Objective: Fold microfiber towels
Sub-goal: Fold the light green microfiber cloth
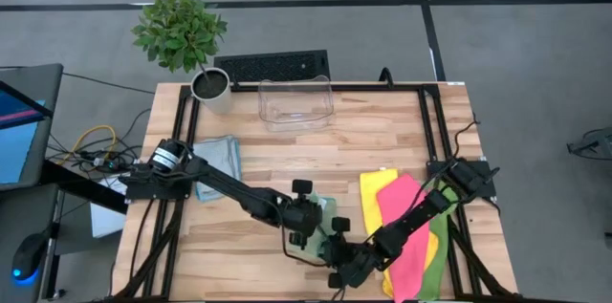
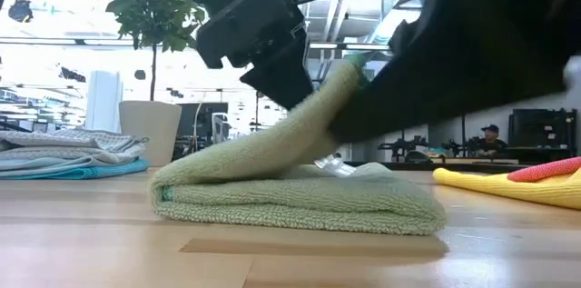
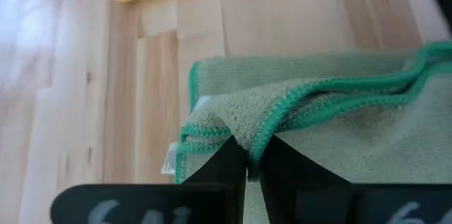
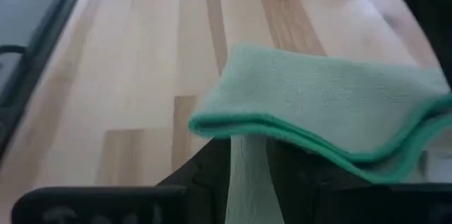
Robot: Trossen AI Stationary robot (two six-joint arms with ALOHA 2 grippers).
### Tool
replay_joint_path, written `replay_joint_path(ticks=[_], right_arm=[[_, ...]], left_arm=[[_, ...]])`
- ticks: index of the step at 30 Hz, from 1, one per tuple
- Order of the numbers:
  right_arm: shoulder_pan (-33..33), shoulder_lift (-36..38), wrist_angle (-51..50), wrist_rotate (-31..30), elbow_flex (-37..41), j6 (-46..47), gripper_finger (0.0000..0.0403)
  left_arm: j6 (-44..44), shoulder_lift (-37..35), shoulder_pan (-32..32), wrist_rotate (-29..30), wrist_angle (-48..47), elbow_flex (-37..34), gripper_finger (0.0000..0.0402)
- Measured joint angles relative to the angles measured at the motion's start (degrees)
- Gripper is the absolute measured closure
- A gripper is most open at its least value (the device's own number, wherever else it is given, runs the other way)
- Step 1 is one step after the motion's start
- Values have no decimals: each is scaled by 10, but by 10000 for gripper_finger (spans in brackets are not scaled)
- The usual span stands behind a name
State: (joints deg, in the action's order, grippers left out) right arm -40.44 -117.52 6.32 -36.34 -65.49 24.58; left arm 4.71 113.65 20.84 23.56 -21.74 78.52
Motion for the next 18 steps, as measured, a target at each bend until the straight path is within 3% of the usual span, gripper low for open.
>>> replay_joint_path(ticks=[10, 18], right_arm=[[-50, 95, -191, -22, 0, 125, 285], [-74, 96, -124, -93, 0, 113, 285]], left_arm=[[-18, 0, 0, 10, 51, 0, 378], [-24, 0, -13, 5, 61, 0, 378]])
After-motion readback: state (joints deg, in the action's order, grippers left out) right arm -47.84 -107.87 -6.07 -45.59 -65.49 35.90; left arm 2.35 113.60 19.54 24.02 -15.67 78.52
